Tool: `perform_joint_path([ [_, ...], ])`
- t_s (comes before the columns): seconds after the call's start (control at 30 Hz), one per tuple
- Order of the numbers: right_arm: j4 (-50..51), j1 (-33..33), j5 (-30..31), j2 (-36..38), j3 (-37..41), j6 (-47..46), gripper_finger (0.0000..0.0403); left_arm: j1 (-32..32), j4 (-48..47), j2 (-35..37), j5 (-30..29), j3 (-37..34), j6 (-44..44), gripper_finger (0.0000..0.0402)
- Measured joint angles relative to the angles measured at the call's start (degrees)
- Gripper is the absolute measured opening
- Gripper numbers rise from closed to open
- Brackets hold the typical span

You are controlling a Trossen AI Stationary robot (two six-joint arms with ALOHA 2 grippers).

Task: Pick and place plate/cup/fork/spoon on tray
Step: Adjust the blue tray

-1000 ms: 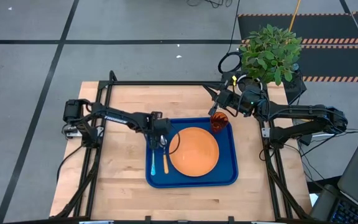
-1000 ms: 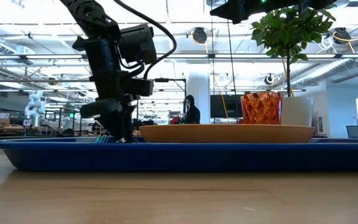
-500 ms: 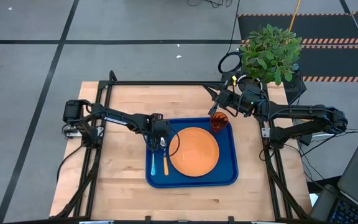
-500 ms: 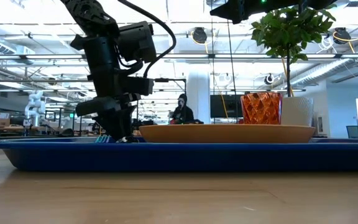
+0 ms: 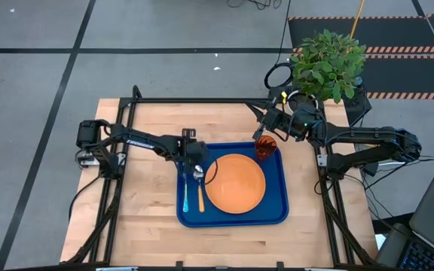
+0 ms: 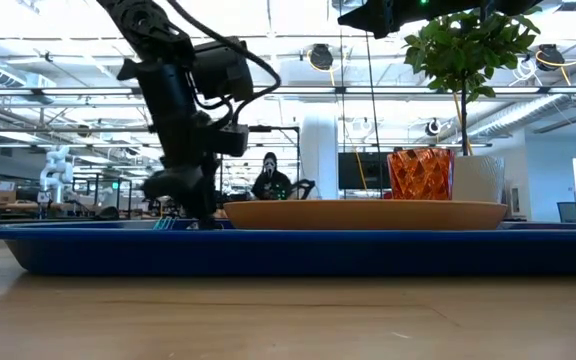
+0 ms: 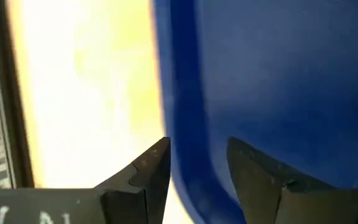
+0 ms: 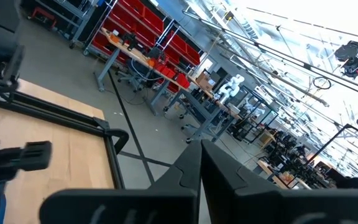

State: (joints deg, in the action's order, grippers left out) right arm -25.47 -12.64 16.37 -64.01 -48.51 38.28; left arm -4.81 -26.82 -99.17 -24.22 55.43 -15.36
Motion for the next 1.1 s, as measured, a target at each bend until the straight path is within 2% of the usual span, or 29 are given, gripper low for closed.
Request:
perform_joint_path([
  [0.13, 0.0, 0.0, 0.2, 0.0, 0.0, -1.0, 0.0002, -1.8, 3.0, 1.3, 0.5, 0.0, 0.5, 0.0161],
  [0.37, 3.3, 0.0, 0.3, 3.6, 0.0, -9.3, 0.0002, -2.3, 11.0, 7.8, 6.8, -0.1, 0.8, 0.0161],
  [0.63, 23.2, 0.0, 0.1, 11.3, 0.0, -22.0, 0.0002, -2.2, 13.6, 21.3, 8.4, 0.0, -0.6, 0.0161],
  [0.8, 36.9, 0.0, 0.1, 16.0, 0.0, -25.7, 0.0002, -2.2, 12.5, 30.0, 12.9, -0.1, -0.6, 0.0161],
  [0.93, 42.3, 0.0, 0.1, 19.2, 1.1, -29.0, 0.0002, -2.2, 13.2, 36.0, 15.0, -2.8, -0.4, 0.0161],
  [1.1, 51.6, 0.0, 0.1, 21.7, 3.8, -36.5, 0.0002, -2.2, 13.7, 41.5, 15.2, -10.0, 3.0, 0.0161],
])
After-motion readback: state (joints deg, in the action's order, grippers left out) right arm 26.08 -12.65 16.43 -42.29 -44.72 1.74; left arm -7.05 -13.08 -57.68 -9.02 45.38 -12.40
